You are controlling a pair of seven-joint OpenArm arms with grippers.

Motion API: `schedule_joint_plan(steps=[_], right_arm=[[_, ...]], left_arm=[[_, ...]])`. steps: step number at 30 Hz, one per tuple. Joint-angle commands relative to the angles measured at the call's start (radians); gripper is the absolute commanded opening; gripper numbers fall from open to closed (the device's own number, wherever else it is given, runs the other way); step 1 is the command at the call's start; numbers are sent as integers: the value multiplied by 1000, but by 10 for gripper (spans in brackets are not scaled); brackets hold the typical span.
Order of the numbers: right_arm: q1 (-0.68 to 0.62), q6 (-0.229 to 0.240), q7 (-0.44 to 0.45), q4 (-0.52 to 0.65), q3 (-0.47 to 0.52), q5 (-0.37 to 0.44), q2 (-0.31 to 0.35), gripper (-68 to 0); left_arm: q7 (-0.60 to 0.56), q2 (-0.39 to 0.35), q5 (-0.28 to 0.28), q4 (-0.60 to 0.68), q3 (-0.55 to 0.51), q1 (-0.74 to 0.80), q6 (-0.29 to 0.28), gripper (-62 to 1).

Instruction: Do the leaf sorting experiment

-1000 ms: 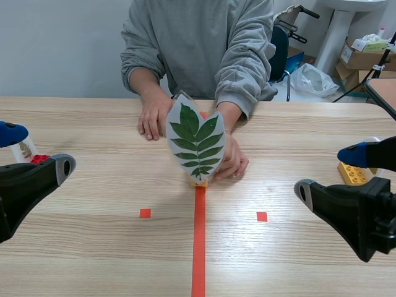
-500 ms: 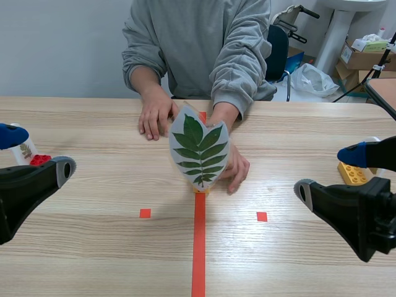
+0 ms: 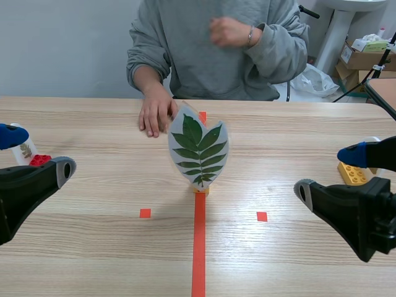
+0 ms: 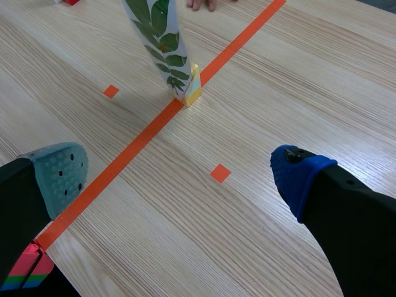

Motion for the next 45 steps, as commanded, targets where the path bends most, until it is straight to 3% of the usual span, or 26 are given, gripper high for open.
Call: schedule_joint_plan(steps=[1,42,45], right_arm=[[10,8,11,5,5,14,8,-67],[10,8,11,5,5,14,8,-67],[10,8,11,5,5,14,8,-67]], left_arm=[[-11,8,-10,5,-2,-2,-3,14],[18,8,-9,5,2,-3,-2,14],[43,8,15,5,2,-3,-3,14]])
